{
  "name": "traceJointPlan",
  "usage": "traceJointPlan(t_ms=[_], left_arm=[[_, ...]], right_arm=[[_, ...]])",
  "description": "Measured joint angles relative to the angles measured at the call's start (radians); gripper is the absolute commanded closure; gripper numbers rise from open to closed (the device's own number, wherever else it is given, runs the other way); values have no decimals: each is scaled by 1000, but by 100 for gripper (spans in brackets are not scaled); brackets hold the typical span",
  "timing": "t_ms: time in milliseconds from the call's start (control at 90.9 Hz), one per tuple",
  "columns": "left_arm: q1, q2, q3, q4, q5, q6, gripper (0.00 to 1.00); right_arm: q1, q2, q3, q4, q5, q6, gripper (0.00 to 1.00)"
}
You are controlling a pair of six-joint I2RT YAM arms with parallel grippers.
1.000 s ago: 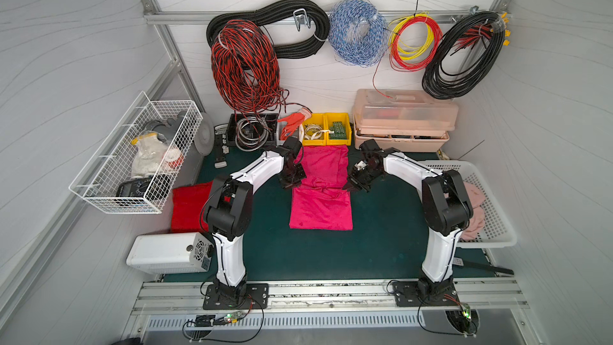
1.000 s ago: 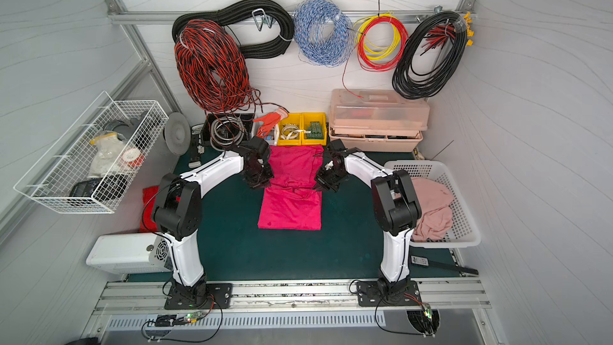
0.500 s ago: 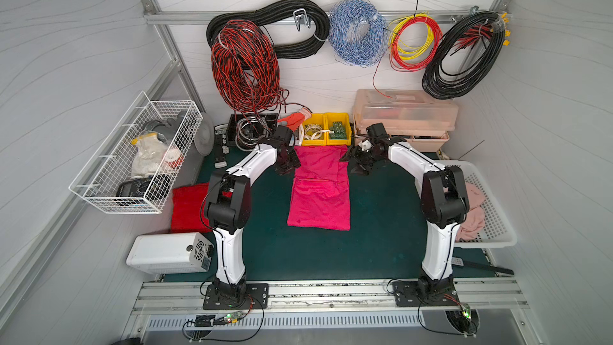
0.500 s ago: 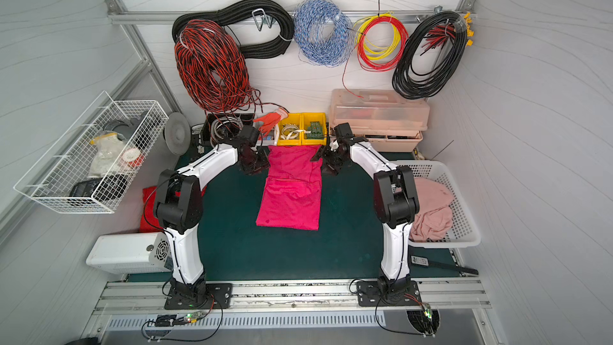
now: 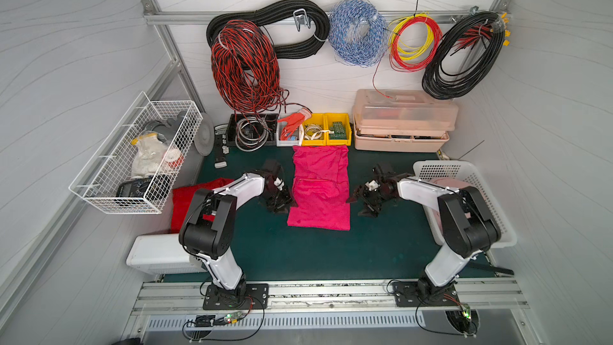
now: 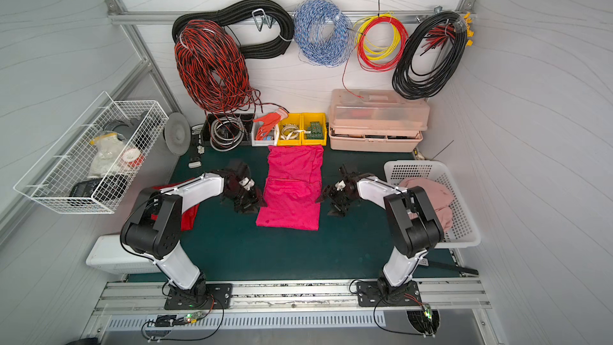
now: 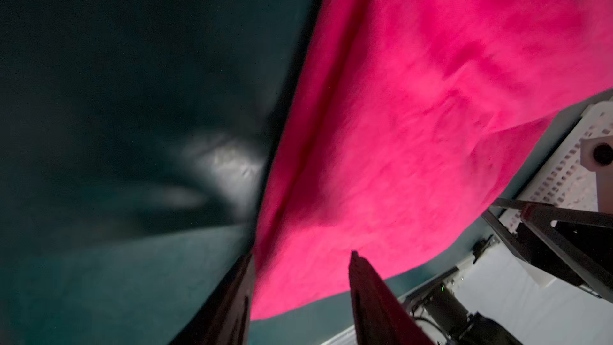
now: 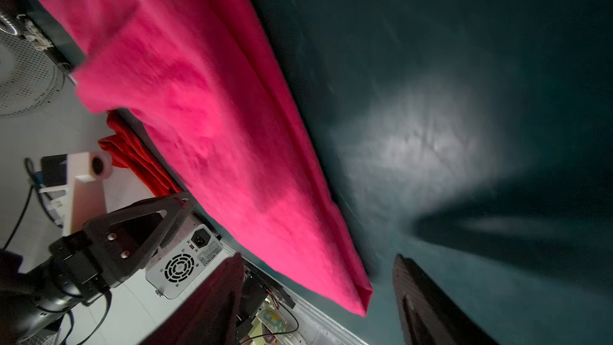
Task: Fold and stack t-shirts
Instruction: Fold the T-shirt.
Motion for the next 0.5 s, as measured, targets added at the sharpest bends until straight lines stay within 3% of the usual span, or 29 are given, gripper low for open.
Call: traceJointPlan(t_ms=[231,495], left_arm=[[-5,-153,-214,93,50,-40,48],[-11,-211,-301,212,51,-92,47]], right_arm=[[85,-189,-252,188,5,145,23],[123,-213,-300,326,76,212,24]])
